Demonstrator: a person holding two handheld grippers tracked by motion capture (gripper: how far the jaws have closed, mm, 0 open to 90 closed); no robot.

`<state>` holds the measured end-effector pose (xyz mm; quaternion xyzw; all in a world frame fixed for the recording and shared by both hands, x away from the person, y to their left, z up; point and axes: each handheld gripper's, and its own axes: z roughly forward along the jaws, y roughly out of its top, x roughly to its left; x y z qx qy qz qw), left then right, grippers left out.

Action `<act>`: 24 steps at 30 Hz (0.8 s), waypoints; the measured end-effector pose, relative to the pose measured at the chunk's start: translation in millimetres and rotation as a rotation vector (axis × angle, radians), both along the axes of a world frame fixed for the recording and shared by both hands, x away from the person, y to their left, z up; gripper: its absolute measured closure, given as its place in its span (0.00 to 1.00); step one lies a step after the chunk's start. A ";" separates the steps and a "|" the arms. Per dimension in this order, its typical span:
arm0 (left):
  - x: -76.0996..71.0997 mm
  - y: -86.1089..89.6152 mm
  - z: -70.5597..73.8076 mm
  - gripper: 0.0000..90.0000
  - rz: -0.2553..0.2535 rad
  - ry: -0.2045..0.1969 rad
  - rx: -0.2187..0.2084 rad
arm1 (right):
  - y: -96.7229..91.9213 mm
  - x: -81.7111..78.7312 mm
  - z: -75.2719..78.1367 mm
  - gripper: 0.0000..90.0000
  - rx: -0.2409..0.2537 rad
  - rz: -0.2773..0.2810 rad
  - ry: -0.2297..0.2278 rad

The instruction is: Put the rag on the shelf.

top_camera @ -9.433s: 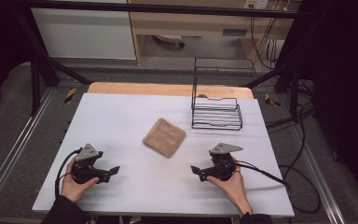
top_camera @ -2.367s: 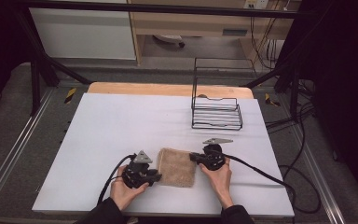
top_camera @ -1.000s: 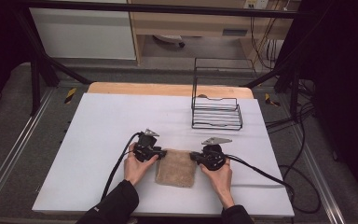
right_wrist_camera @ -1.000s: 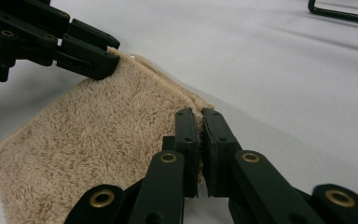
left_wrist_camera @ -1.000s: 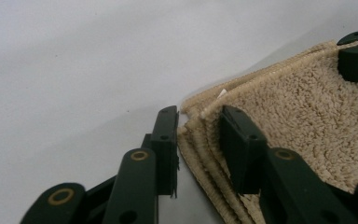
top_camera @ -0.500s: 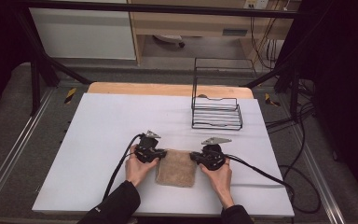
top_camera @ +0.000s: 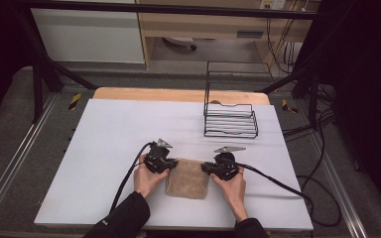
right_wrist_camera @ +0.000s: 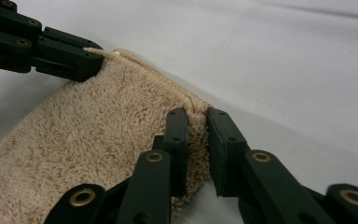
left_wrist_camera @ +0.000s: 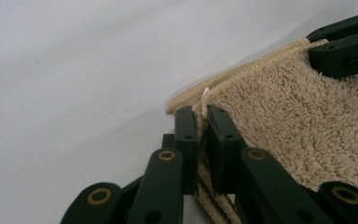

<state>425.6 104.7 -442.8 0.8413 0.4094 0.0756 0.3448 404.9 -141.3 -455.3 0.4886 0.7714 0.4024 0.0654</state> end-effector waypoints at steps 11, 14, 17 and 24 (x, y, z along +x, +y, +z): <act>0.4 10.4 0.6 0.95 0.010 0.013 -0.081 | -1.1 -1.2 4.0 0.95 0.026 0.002 -0.015; -2.9 14.7 3.8 0.95 0.012 -0.008 -0.115 | -1.9 -2.4 7.5 0.95 0.042 0.009 -0.033; -7.0 18.0 8.3 0.95 0.005 -0.033 -0.132 | -2.8 -4.0 11.2 0.96 0.060 0.014 -0.049; -16.2 22.1 17.3 0.95 -0.005 -0.082 -0.148 | -2.9 -8.9 20.0 0.96 0.073 0.035 -0.097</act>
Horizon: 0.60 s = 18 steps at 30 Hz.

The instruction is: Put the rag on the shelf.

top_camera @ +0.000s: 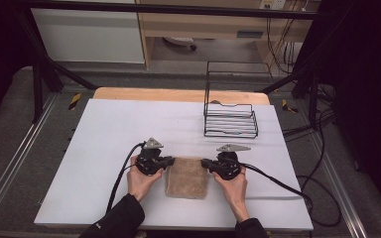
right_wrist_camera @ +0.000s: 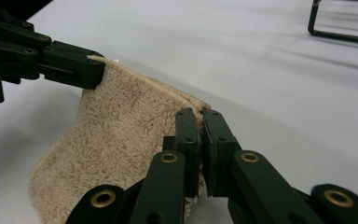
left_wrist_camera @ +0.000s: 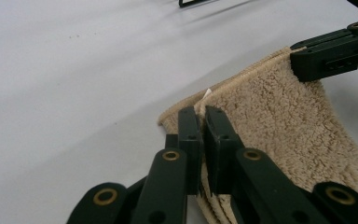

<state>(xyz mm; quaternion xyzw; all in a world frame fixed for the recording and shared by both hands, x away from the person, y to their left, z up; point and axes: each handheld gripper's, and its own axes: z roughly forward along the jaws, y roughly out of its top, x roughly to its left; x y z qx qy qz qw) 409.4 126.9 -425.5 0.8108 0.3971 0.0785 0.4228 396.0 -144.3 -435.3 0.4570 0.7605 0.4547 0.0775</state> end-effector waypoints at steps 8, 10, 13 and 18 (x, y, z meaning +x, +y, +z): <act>-8.9 2.0 8.7 0.95 -0.010 -0.037 -0.003 | 1.2 -6.6 9.3 0.96 -0.003 0.018 -0.046; -12.0 3.3 11.1 0.95 -0.014 -0.047 -0.011 | 2.1 -8.4 11.8 0.96 0.000 0.021 -0.051; -15.7 6.0 14.8 0.95 -0.017 -0.062 -0.021 | 1.7 -11.0 15.1 0.96 0.005 0.023 -0.063; -22.4 8.7 21.0 0.95 -0.022 -0.083 -0.040 | 0.9 -15.9 22.7 0.96 0.021 0.037 -0.099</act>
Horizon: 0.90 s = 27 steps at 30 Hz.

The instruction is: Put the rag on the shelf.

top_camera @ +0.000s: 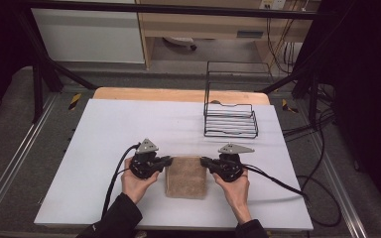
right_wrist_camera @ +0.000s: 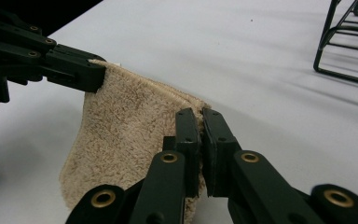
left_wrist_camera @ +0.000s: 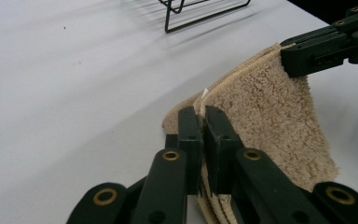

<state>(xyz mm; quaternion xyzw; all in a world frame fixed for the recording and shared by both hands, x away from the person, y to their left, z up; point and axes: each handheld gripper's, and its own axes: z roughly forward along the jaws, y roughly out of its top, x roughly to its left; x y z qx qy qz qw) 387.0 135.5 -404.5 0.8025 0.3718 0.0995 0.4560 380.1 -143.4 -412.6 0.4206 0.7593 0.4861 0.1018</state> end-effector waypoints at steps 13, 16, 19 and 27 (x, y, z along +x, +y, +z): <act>-14.0 0.7 17.5 0.95 -0.015 -0.062 -0.046 | -6.9 -8.6 19.5 0.96 0.020 0.007 -0.074; -16.4 0.4 21.0 0.95 -0.016 -0.075 -0.059 | -7.6 -10.9 24.7 0.96 0.014 0.006 -0.095; -19.1 0.3 25.3 0.95 -0.016 -0.092 -0.070 | -8.7 -13.4 30.2 0.96 0.016 0.008 -0.116; -23.3 -0.5 33.8 0.95 -0.014 -0.118 -0.091 | -12.6 -17.0 39.2 0.96 0.026 0.017 -0.151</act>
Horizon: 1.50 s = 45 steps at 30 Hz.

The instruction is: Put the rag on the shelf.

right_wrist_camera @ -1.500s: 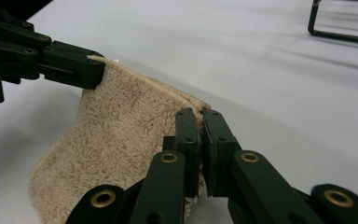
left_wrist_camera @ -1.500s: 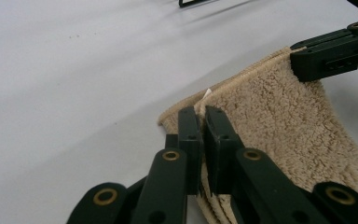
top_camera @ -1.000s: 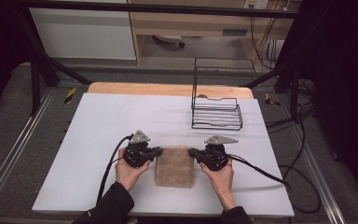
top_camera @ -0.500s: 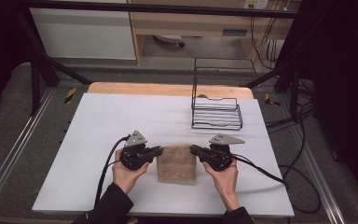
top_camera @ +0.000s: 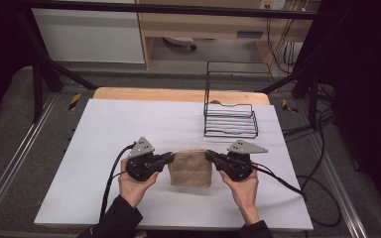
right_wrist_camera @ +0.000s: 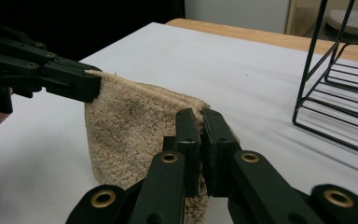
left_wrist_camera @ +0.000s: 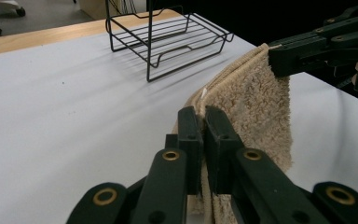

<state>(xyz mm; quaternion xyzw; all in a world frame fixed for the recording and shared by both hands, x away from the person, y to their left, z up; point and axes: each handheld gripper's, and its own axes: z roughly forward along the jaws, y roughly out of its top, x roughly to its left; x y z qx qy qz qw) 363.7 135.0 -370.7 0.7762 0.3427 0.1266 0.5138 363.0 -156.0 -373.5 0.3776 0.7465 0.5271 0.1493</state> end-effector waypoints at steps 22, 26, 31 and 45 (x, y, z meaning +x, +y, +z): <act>0.5 -10.5 26.3 0.95 0.021 -0.086 -0.043 | -5.3 -6.4 33.3 0.96 -0.015 -0.018 -0.115; 1.9 -10.6 31.2 0.95 0.024 -0.097 -0.058 | -5.8 -5.4 41.1 0.96 -0.023 -0.022 -0.134; 3.3 -11.1 38.0 0.95 0.028 -0.113 -0.075 | -6.2 -5.0 50.4 0.96 -0.024 -0.030 -0.155; 9.3 -17.4 57.7 0.95 0.037 -0.160 -0.107 | -11.6 -4.2 68.7 0.96 -0.006 -0.055 -0.202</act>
